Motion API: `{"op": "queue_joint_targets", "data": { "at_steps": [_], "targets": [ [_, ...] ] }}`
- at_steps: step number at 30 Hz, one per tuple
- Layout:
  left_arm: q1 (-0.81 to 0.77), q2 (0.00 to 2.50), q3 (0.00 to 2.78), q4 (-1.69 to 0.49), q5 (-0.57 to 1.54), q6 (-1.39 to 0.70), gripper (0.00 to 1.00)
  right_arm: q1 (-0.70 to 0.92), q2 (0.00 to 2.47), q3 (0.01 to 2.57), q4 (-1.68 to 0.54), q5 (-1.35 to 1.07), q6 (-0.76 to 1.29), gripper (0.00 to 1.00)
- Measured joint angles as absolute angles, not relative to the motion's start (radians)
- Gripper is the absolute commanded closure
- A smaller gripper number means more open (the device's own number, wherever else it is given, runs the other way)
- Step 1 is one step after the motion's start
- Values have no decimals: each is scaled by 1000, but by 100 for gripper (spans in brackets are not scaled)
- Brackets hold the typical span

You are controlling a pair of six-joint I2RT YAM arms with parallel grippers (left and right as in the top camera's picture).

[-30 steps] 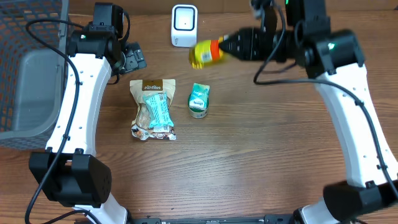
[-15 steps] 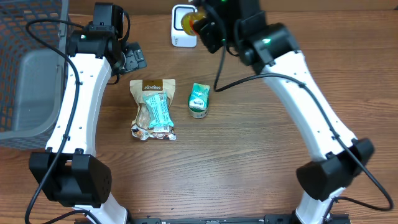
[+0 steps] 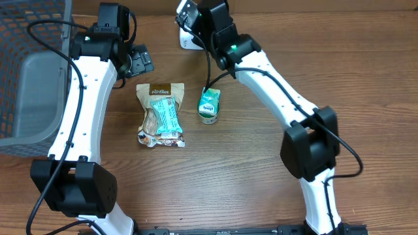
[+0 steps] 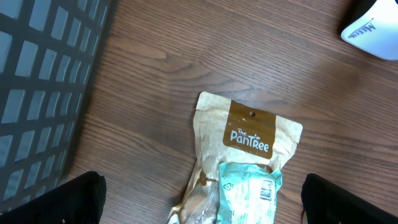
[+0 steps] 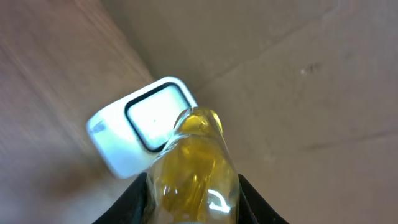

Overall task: Scan the item barcode
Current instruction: 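Carry the yellow bottle to the scanner and hold it under it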

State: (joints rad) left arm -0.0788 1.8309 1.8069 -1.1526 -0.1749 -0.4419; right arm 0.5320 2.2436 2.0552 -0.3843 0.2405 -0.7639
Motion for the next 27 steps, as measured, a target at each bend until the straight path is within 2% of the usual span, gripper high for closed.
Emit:
{"op": "queue_joint_targets", "data": {
  "at_steps": [14,27],
  "targets": [
    [-79,1831,1807,-1153,-175,-442,0,530,2368,2055,-31,255,-869,96],
    [-79,1831,1807,-1153,-175,-442,0,518,2412,2055,35,217,-917,96]
  ]
}}
